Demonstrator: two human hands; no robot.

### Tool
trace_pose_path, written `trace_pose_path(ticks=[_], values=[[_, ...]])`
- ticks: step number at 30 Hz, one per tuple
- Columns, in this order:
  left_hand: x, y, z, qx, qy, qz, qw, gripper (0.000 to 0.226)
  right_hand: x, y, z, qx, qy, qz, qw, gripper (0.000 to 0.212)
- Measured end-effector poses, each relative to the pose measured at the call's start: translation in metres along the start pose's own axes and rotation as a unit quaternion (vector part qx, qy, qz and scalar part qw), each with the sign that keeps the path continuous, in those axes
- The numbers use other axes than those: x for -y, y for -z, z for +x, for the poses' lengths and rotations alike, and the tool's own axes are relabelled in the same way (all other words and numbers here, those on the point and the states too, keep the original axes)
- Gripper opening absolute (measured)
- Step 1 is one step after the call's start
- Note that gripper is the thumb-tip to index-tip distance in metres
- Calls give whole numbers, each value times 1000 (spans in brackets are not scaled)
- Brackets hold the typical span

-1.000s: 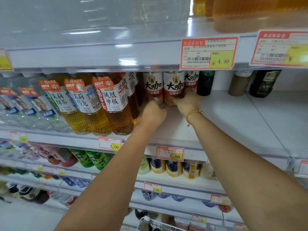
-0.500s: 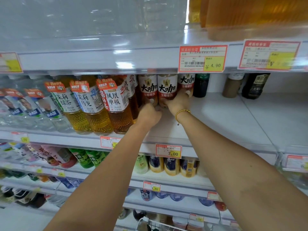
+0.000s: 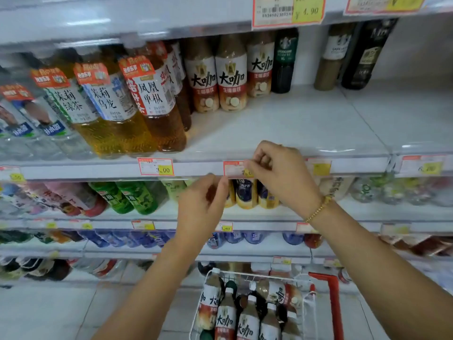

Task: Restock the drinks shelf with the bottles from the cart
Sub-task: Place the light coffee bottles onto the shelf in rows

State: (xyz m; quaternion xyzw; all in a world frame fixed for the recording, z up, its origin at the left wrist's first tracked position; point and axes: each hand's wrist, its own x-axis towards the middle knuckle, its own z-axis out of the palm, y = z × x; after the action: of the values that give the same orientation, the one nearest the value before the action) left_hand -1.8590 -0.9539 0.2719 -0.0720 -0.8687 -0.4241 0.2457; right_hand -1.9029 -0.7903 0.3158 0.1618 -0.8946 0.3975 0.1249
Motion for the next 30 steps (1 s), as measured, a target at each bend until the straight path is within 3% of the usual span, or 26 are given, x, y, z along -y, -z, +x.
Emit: trace_pose_path(ticks=[3, 6, 9, 12, 15, 19, 23, 27, 30], values=[[50, -22, -59, 102, 71, 18, 992, 41, -42, -33, -60, 94, -55, -18, 994, 19], [106, -49, -105, 193, 188, 37, 962, 37, -110, -85, -108, 202, -176, -49, 962, 15], [155, -74, -143, 282, 316, 51, 904, 12, -167, -130, -150, 280, -295, -66, 911, 36], [199, -101, -179, 339, 411, 68, 844, 24, -215, -170, -187, 358, -358, -110, 856, 44], [227, -128, -218, 403, 446, 102, 793, 36, -250, -207, -223, 403, -425, -99, 804, 34], [250, -152, -270, 436, 504, 94, 740, 43, -249, -244, -244, 427, -447, -55, 784, 21], [270, -160, -308, 417, 518, 119, 737, 50, -244, -282, -250, 429, -485, -8, 762, 42], [270, -163, -309, 388, 520, 138, 748, 28, -243, -305, -252, 468, -541, -2, 699, 77], [274, -169, -305, 377, 513, 147, 757, 18, -243, -316, -256, 457, -535, -39, 709, 91]])
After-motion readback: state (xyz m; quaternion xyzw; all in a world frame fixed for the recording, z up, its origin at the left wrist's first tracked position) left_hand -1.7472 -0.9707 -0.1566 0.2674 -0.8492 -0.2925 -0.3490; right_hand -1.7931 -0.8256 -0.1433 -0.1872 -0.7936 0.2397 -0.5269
